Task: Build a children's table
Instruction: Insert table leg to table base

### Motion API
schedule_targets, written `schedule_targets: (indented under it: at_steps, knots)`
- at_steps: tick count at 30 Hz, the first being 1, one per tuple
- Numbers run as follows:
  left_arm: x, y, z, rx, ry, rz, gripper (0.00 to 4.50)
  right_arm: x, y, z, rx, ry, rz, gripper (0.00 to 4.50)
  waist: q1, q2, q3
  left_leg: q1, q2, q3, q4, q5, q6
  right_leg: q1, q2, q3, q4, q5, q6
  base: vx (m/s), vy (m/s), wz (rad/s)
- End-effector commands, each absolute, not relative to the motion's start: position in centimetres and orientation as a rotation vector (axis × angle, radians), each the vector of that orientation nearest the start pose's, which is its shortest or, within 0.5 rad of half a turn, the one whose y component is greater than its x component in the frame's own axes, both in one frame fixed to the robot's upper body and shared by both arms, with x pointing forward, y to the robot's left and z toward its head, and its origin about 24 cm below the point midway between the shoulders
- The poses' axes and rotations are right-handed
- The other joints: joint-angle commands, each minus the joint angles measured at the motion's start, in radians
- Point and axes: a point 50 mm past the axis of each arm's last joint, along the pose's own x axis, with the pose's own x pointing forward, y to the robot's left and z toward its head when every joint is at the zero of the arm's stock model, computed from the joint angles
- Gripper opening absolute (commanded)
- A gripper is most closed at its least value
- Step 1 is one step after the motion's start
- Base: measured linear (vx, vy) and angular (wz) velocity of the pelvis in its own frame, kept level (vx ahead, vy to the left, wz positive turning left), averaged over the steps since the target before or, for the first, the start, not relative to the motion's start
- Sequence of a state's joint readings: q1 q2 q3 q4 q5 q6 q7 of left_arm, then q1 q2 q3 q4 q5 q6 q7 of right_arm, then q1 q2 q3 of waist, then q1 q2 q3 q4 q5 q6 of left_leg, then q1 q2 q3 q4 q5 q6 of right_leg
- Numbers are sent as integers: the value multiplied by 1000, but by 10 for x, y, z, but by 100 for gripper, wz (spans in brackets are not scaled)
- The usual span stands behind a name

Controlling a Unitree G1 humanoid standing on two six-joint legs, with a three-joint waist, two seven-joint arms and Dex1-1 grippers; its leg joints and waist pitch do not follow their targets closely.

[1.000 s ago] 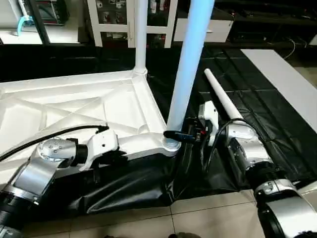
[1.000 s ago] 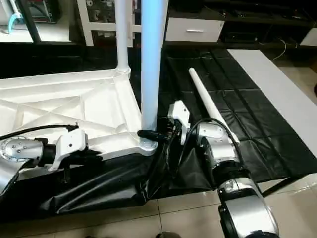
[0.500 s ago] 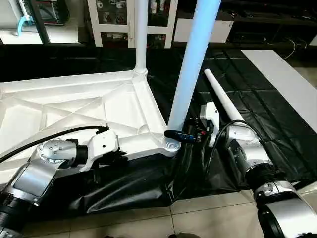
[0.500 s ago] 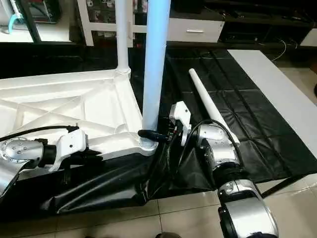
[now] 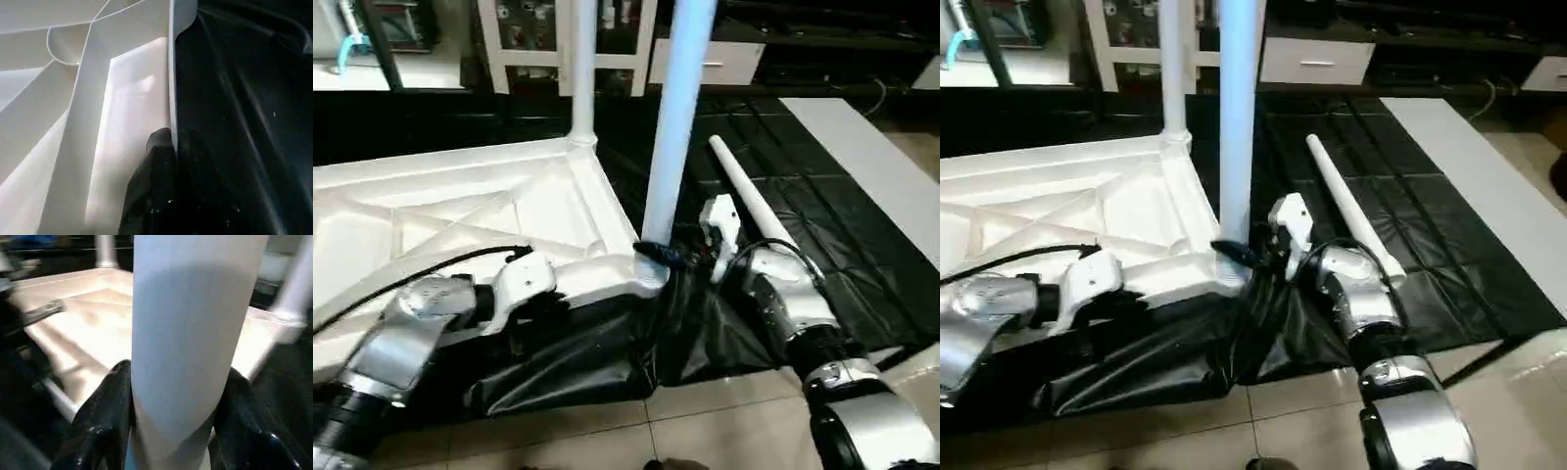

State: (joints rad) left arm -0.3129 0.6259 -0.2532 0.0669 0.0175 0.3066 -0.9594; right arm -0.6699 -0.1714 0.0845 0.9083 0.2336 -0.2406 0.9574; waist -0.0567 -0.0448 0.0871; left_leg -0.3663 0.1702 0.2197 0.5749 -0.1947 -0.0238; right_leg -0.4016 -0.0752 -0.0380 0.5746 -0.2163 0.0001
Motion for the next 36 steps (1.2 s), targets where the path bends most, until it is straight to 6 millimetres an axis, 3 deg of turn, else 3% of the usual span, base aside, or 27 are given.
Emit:
schedule_targets:
  at_steps: [1, 2, 8, 10, 12, 13, 14, 15, 16, 17, 18, 19, 20, 21, 22, 23, 24, 25, 26, 27, 28, 29, 30, 31, 33, 35, 36]
  knots:
    - [276, 178, 61, 600, 489, -1014, 0, 321, -136, -1, -30, 333, 870, 187, -11, 19, -4, 32, 75, -73, -113, -667, -107, -26, -68, 45, -92, -578, -117, -59, 51, -15]
    - [277, 177, 61, 598, 489, -1009, 0, 321, -136, -1, -34, 331, 858, 187, -14, 19, -3, 39, 72, -75, -112, -704, -106, -32, -66, 42, -99, -604, -104, 0, 0, 0]
    - [290, 160, 69, 568, 472, -861, 0, 326, -135, -9, -64, 313, 584, 187, -26, 25, 5, 45, 67, -86, -124, -795, -116, -33, -58, 24, -105, -581, -85, 0, 0, 0]
    - [297, 155, 72, 553, 470, -783, 0, 330, -139, -10, -44, 303, 428, 187, -34, 29, 7, 45, 67, -87, -136, -820, -117, -24, -54, 10, -101, -536, -89, -28, 16, -4]
    - [301, 153, 74, 539, 466, -741, 0, 332, -143, -10, -37, 297, 336, 187, -34, 33, 9, 43, 68, -80, -156, -855, -119, -12, -41, -7, -93, -498, -86, -59, 29, -8]
    - [303, 151, 76, 528, 462, -720, 0, 332, -144, -10, -30, 293, 289, 187, -26, 38, 14, 38, 70, -52, -183, -866, -108, -4, -23, -26, -73, -436, -98, -64, 7, 3]
    - [304, 150, 77, 521, 461, -705, 0, 332, -145, -10, -25, 291, 254, 187, -26, 38, 14, 38, 70, -52, -183, -866, -108, -4, -23, -26, -73, -436, -98, -64, 7, 3]
    - [308, 149, 79, 507, 457, -665, 0, 333, -147, -10, 5, 278, 188, 187, -12, 39, 11, 17, 78, -33, -213, -853, -95, 27, -17, -31, -22, -359, -107, -55, -27, 11]
    - [309, 148, 80, 501, 457, -646, 0, 333, -147, -10, 19, 272, 158, 187, 9, 33, 8, 23, 75, -1, -228, -802, -100, 20, -16, -23, -9, -340, -112, -34, -67, 19]
    - [311, 145, 81, 492, 460, -613, 0, 332, -147, -11, 62, 272, 93, 187, -2, -2, 4, 102, 34, -8, -106, -685, -78, -69, -63, 5, -139, -596, -69, -34, -67, 19]
    - [311, 145, 81, 491, 461, -609, 0, 332, -146, -11, 67, 273, 86, 187, 1, -4, 8, 129, 27, -33, -31, -586, -42, -93, -126, 22, -188, -737, -51, -16, -57, 12]
    - [311, 142, 82, 485, 464, -607, 0, 333, -143, -12, 94, 291, 68, 187, 2, -3, 23, 69, 42, -80, -16, -406, 8, -27, -186, 48, -193, -852, -32, 5, 10, -21]
    - [311, 141, 82, 483, 465, -606, 0, 333, -143, -12, 93, 291, 66, 187, 4, 5, 28, 37, 51, -98, -48, -404, 5, 6, -171, 29, -170, -833, -36, 5, 10, -21]
    - [312, 140, 82, 477, 469, -587, 0, 333, -141, -12, 98, 292, 49, 187, -9, 30, 34, 33, 71, -104, -118, -618, -58, 7, -80, -31, -126, -676, -32, -18, 34, -24]
    - [313, 140, 82, 475, 470, -578, 0, 334, -140, -12, 96, 293, 43, 186, -3, 54, 37, 2, 99, -91, -208, -877, -123, 46, -12, -75, -9, -349, -76, -95, 8, 6]
    - [313, 140, 82, 475, 470, -578, 0, 334, -140, -12, 96, 293, 43, 186, 34, 67, 28, -40, 102, -67, -238, -927, -128, 88, -4, -82, 99, -147, -97, -95, 8, 6]
    - [313, 140, 83, 471, 477, -552, 0, 334, -141, -12, 96, 300, 8, 186, 69, 61, 40, -52, 100, 4, -281, -927, -117, 73, 13, -83, 135, -86, -99, -71, -49, 23]
    - [313, 140, 83, 471, 477, -552, 0, 334, -141, -12, 96, 300, 8, 186, 65, 23, 1, 15, 76, 19, -227, -746, -172, 44, -31, -19, 74, -334, -92, 56, -140, 15]
    - [314, 140, 83, 469, 479, -545, 0, 334, -141, -12, 91, 302, -6, 186, 51, -19, -27, 80, 57, -1, -129, -574, -161, -12, -85, 16, -14, -521, -76, 56, -140, 15]
    - [314, 141, 83, 471, 482, -530, 0, 334, -143, -11, 80, 297, -30, 186, 53, -44, -30, 79, 48, -36, -26, -359, -71, -38, -142, 52, -92, -662, -64, 71, -112, -15]
    - [315, 142, 84, 474, 484, -512, 0, 334, -144, -12, 77, 298, -65, 186, 79, -4, 2, -42, 55, -95, -13, -30, 30, 52, -195, 82, -103, -698, -101, 51, -7, -34]
    - [316, 143, 84, 477, 484, -502, 0, 333, -146, -12, 83, 297, -98, 186, 81, 6, -3, -40, 64, -96, -49, -6, 5, 55, -150, 52, -82, -572, -125, 51, -7, -34]
    - [317, 143, 84, 478, 483, -501, 0, 333, -146, -12, 88, 297, -108, 186, 73, 28, -11, 8, 86, -83, -84, -110, -41, 17, -64, 17, -44, -319, -149, 0, 0, 0]
    - [317, 144, 85, 478, 484, -497, 0, 333, -146, -12, 85, 295, -115, 186, 55, 32, -8, 12, 96, -83, -104, -280, -90, 11, -52, 19, -25, -203, -179, -55, 2, 5]
    - [317, 144, 85, 482, 481, -492, 0, 333, -146, -12, 88, 291, -125, 186, 51, 36, -8, 17, 82, -73, -107, -440, -131, 5, -56, 31, -40, -236, -178, -28, 1, 3]
    - [317, 144, 86, 492, 474, -509, 0, 334, -144, -9, 114, 270, -110, 186, 47, 26, -9, 13, 72, -69, -104, -468, -125, 6, -57, 41, -53, -297, -154, 0, 0, 0]
    - [316, 143, 86, 499, 467, -525, 0, 335, -143, -8, 133, 264, -100, 186, 48, 27, -8, 12, 71, -69, -105, -458, -115, 4, -61, 44, -60, -323, -141, 0, 0, 0]
